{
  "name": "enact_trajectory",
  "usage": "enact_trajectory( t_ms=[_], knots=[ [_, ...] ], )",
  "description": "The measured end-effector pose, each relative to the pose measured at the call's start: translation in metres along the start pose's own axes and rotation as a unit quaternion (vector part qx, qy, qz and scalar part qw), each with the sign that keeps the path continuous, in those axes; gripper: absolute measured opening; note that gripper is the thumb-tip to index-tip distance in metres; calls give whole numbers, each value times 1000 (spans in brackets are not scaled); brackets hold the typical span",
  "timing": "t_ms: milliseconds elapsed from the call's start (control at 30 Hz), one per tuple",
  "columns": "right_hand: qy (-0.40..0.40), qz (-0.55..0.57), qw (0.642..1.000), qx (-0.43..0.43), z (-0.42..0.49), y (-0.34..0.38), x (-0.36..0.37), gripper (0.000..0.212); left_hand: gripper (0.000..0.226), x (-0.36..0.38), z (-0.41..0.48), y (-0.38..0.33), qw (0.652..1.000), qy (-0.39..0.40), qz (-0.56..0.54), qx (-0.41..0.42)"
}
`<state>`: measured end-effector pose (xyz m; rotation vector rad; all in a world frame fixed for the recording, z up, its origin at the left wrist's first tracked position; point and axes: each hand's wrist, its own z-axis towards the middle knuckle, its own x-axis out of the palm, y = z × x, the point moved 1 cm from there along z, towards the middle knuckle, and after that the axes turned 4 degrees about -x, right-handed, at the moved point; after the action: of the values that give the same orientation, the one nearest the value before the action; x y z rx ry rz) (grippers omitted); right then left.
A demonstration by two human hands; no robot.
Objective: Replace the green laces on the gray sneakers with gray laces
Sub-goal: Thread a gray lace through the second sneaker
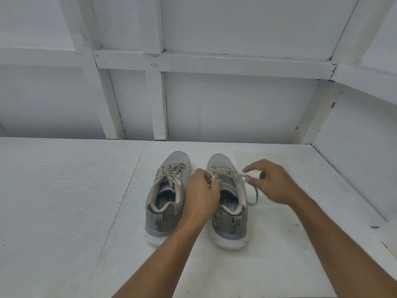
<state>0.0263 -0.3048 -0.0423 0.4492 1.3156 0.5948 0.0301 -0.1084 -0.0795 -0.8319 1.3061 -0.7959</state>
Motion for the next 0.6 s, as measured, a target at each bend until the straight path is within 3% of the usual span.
enact_trajectory(
  t_ms=[67,167,333,400,500,600],
  knots=[
    [13,-48,999,-6,-7,-2,12,3,16,1,-1,0,1000,-3,-3,4],
    [-48,-7,999,24,-7,-3,10,12,15,0,0,1,1000,-3,-3,7],
    [-100,246,954,141,-5,-4,-3,16,22,0,6,-9,999,0,39,28],
    [-104,272,944,155,-6,-6,-4,17,27,1,15,-24,995,3,71,67],
    [-111,294,936,157,-8,-12,-4,20,34,8,34,-50,976,78,151,138],
    [-122,330,922,164,-10,-18,-3,22,37,22,51,-66,915,226,291,167]
  ],
)
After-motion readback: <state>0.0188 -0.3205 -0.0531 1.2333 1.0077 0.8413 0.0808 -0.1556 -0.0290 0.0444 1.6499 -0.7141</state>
